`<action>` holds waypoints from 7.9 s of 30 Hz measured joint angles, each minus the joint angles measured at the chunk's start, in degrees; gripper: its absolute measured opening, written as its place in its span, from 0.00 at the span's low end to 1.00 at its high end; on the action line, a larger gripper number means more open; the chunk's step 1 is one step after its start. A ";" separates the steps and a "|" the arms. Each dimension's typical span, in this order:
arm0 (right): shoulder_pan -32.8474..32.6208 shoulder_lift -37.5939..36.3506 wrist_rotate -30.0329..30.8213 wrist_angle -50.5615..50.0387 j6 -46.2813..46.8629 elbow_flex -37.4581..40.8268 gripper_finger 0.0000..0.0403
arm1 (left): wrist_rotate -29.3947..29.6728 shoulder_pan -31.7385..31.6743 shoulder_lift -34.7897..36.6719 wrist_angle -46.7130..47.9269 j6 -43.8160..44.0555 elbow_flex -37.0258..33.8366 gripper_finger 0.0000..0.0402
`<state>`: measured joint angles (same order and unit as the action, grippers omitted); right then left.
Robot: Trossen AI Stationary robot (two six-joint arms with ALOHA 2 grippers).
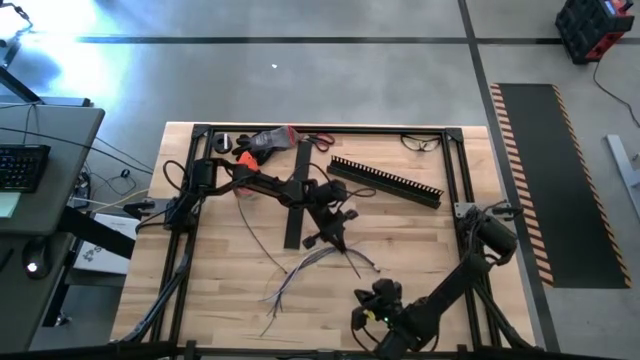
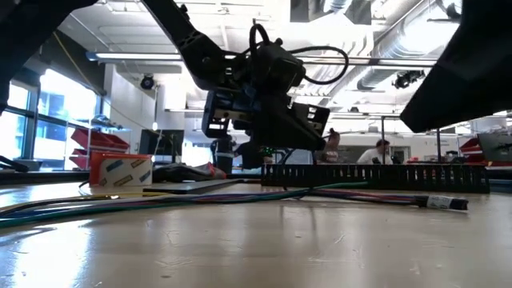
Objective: Ziptie cables
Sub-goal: Wrap the black zip tie on the cables
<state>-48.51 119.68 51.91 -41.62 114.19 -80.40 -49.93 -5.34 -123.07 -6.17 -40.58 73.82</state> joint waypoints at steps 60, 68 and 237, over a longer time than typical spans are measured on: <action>15.08 -0.20 -11.15 -9.90 -39.45 -4.92 0.01 | 1.09 2.13 -0.02 0.61 -0.68 0.00 0.01; 9.82 -0.20 -12.49 -5.84 -32.92 -4.92 0.00 | -1.18 -0.93 -0.09 1.13 -0.63 -0.04 0.01; 1.62 6.14 -6.92 -10.42 -14.86 -5.03 0.00 | 1.86 1.18 -0.01 6.45 -1.48 0.00 0.01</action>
<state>-46.89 125.82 44.99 -52.04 99.33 -85.43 -48.07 -4.16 -123.08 0.28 -42.06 73.82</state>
